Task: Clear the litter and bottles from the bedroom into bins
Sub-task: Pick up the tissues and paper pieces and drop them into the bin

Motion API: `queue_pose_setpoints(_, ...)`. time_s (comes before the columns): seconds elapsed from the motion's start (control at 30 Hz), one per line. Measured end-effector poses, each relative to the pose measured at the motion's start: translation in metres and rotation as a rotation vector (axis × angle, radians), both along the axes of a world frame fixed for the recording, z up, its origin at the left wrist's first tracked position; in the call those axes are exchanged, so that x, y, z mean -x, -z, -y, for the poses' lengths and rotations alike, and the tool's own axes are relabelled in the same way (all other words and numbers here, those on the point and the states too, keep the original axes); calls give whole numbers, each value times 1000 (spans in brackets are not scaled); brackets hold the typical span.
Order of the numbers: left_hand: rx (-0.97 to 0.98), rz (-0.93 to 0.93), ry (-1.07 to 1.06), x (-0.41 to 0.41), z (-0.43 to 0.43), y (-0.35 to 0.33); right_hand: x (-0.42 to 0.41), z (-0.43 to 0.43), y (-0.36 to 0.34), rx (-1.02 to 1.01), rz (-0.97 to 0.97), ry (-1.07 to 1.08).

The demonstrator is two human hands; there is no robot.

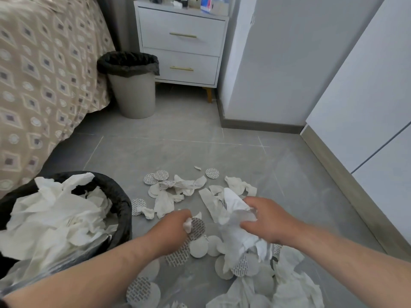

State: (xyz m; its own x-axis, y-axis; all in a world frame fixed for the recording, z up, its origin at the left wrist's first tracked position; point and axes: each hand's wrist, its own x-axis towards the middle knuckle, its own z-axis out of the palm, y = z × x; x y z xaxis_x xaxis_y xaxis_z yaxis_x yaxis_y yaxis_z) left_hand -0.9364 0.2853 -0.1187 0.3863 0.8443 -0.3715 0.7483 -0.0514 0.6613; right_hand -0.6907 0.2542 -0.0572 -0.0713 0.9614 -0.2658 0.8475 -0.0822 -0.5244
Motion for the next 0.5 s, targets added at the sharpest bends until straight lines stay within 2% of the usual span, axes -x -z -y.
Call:
queue_pose_setpoints(0.17,5,154,-151,-3,-2,-35,7,-6,-19,-63,-10,38)
queue_pose_setpoints(0.5,-138,143,-276,37,-22,-100,31,-15,-40,-152,0,44)
